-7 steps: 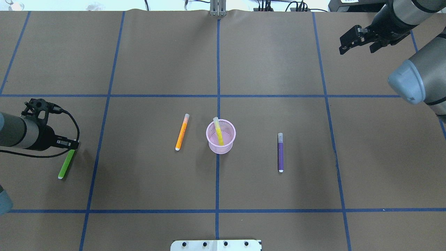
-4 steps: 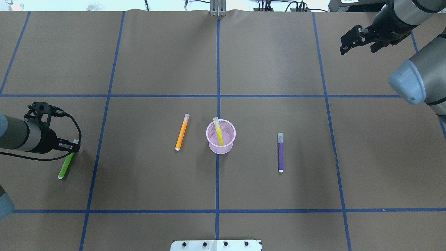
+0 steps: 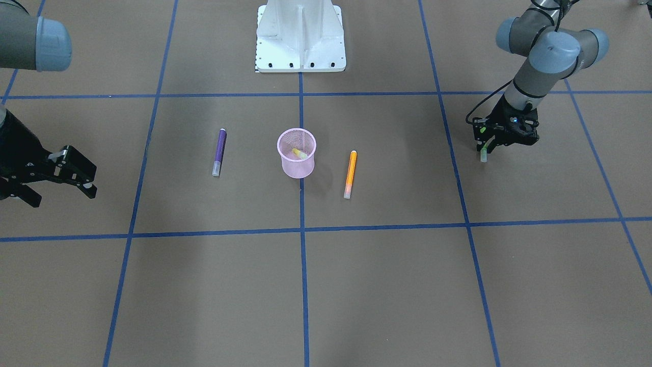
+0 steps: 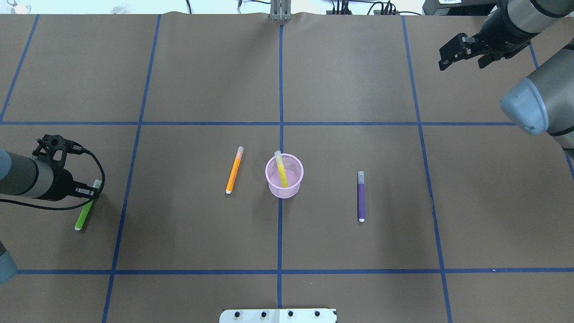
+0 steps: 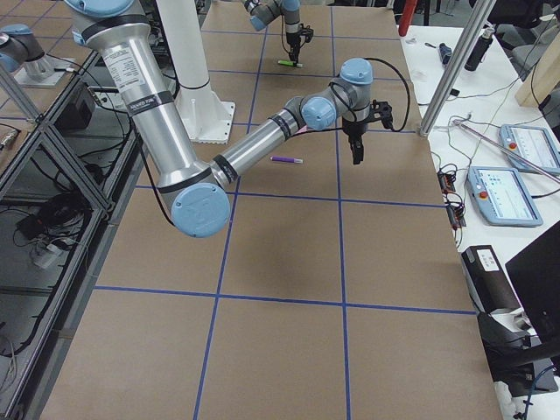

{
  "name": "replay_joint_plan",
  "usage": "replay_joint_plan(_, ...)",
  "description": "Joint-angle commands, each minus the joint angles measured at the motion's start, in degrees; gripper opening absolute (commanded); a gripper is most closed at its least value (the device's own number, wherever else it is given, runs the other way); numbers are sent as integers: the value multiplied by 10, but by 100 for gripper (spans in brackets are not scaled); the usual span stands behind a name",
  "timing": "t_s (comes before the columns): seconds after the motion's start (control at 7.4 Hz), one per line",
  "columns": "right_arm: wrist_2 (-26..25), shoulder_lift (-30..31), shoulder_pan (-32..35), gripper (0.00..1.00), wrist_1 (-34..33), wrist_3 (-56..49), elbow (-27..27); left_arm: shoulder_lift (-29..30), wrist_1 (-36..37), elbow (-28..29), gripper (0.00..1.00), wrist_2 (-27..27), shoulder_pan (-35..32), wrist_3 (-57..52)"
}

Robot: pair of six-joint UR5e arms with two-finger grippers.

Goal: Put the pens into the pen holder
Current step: 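Grasp the green marker with the left gripper while the right arm withdraws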

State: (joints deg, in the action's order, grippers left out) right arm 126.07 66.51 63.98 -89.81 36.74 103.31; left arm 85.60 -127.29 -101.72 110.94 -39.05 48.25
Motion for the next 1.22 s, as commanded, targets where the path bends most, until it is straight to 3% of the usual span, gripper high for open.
replay_joint_plan(0.0,0,0,0,100,1,0,0,-3,-1,0,14,0,0,0)
replay_joint_plan(0.27,0,1,0,100,1,0,0,-3,-1,-1,17,0,0,0)
replay_joint_plan(0.41,0,1,0,100,1,1,0,-3,-1,-1,14,0,0,0)
replay_joint_plan(0.54,0,1,0,100,1,1,0,-4,-2,-10,0,1,-1,0)
replay_joint_plan(0.81,0,1,0,100,1,0,0,4,-2,-32,0,9,-1,0)
replay_joint_plan(1.08,0,4,0,100,1,0,0,49,-34,-47,0,-25,-3,-1)
